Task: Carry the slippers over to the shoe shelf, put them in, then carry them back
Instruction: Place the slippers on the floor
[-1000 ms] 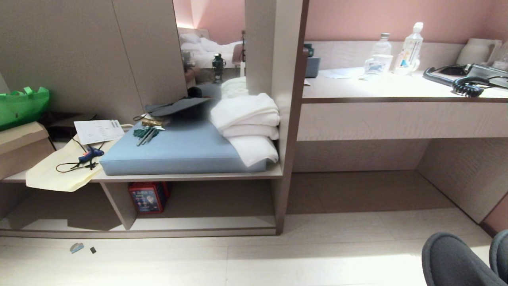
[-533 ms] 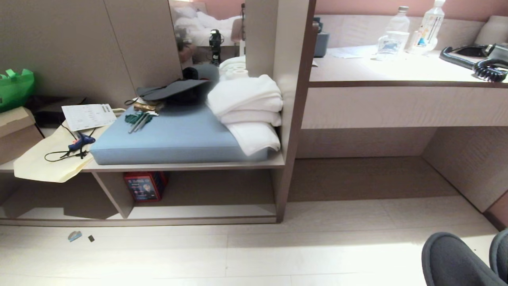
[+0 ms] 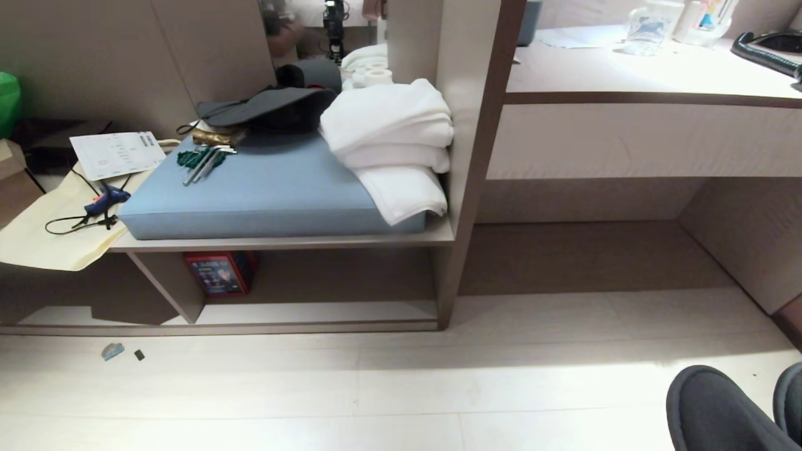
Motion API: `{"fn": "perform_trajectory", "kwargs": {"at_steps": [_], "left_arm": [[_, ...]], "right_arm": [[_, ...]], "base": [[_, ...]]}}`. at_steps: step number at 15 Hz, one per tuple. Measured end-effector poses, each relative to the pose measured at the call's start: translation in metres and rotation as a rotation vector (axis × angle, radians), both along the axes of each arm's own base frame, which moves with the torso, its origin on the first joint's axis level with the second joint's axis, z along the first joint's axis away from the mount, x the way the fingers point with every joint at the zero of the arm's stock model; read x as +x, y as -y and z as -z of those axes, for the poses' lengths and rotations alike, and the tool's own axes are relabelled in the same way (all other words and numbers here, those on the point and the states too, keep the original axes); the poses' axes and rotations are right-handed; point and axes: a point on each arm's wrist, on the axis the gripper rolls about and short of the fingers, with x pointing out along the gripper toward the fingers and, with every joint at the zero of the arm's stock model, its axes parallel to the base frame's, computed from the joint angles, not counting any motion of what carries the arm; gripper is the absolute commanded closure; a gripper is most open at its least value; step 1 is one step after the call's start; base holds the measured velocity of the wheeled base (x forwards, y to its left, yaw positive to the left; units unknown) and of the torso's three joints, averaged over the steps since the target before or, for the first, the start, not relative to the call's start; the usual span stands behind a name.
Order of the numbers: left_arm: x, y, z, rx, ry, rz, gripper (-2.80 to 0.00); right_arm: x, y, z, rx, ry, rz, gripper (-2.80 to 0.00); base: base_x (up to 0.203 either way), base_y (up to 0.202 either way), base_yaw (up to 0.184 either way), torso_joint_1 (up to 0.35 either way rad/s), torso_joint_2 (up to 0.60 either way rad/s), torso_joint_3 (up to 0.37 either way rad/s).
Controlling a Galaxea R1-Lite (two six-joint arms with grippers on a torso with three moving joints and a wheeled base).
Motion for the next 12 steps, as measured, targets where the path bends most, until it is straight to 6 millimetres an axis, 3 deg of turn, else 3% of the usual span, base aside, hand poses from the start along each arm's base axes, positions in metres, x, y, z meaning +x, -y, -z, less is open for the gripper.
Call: {"fn": "perform_trajectory", "kwargs": {"at_steps": [12], "left_arm": [[0.0,0.0,0.0,0.0,0.0,0.0,0.0]], "right_arm": [[0.0,0.0,0.0,0.0,0.0,0.0,0.0]], "base": [[0.0,0.0,0.0,0.005,0.0,-0.2]]}}
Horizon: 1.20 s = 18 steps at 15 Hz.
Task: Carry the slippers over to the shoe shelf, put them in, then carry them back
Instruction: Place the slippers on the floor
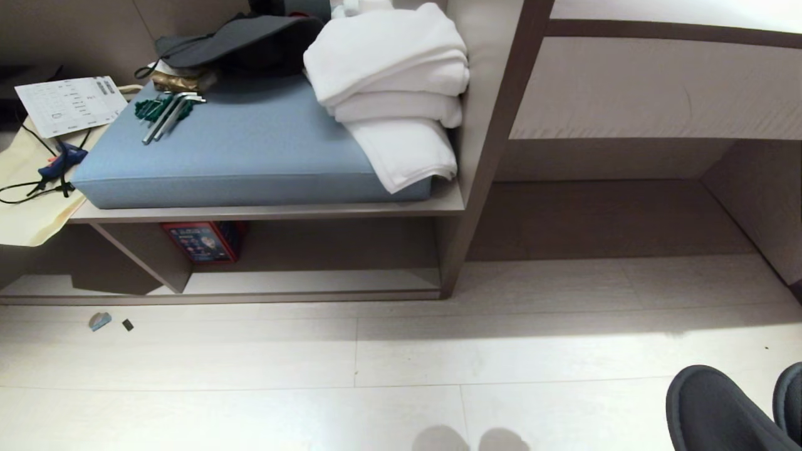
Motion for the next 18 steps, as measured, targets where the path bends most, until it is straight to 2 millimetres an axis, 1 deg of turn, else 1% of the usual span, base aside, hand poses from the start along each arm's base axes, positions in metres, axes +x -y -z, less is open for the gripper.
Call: {"fn": "perform_trajectory", "kwargs": {"at_steps": [18], "left_arm": [[0.0,0.0,0.0,-0.001,0.0,0.0,0.0]], "right_arm": [[0.0,0.0,0.0,0.013,0.0,0.0,0.0]], "base": [[0.0,0.0,0.0,0.002,0.0,-0.199]]}}
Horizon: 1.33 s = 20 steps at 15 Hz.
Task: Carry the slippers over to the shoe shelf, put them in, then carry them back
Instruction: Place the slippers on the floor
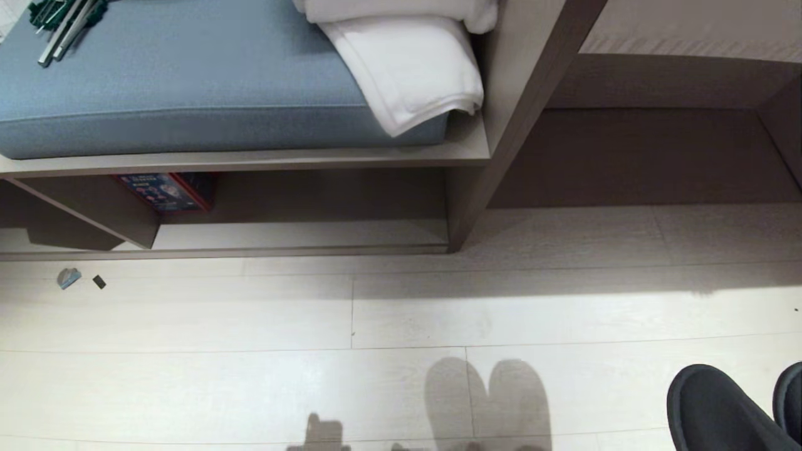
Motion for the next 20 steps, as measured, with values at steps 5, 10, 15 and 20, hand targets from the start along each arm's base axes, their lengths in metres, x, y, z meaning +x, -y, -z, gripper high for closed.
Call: {"fn": "perform_trajectory", "kwargs": {"at_steps": [5,10,15,20], "left_arm": [[0.0,0.0,0.0,0.0,0.0,0.0,0.0],[0.0,0.0,0.0,0.0,0.0,0.0,0.0],[0.0,0.0,0.0001,0.0,-0.001,0.0,0.0],[0.0,0.0,0.0,0.0,0.0,0.0,0.0]], "right_arm": [[0.0,0.0,0.0,-0.007,0.0,0.0,0.0],[0.0,0.0,0.0,-0.012,0.0,-0.001,0.0],[0.0,0.0,0.0,-0.012,0.0,0.0,0.0],[0.0,0.0,0.0,-0.011,0.0,0.0,0.0]], "base": [[0.0,0.0,0.0,0.004,0.0,-0.199],[0.0,0.0,0.0,0.003,0.0,-0.194],[0.0,0.0,0.0,0.001,0.0,-0.198],[0.0,0.0,0.0,0.003,0.0,-0.199]]}}
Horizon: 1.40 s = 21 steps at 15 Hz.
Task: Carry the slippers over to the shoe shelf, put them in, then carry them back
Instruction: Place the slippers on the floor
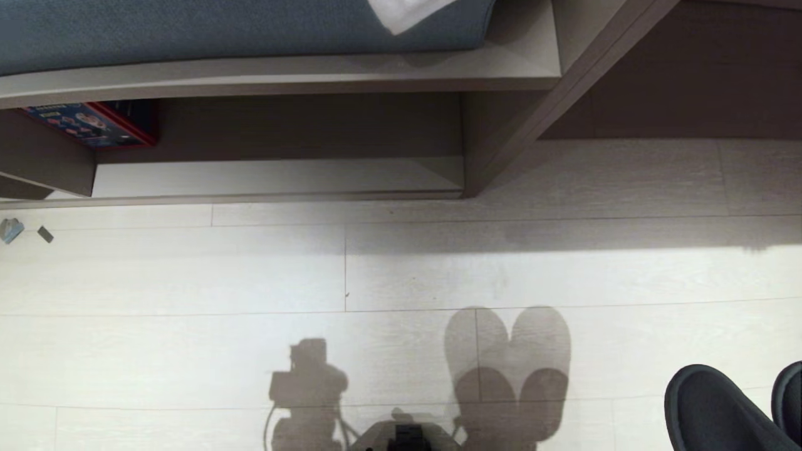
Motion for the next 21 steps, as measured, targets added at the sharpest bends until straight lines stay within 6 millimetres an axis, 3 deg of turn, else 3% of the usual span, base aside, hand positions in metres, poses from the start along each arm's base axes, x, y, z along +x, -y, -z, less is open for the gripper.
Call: {"fn": "perform_trajectory", "kwargs": {"at_steps": [21], "left_arm": [[0.0001,0.0,-0.0001,0.001,-0.001,0.001,0.0]], "right_arm": [[-0.0006,-0.0002,-0.003,-0.014,0.007,-0.008,0.0]], "base": [[0.0,0.0,0.0,0.003,0.0,-0.188]]}}
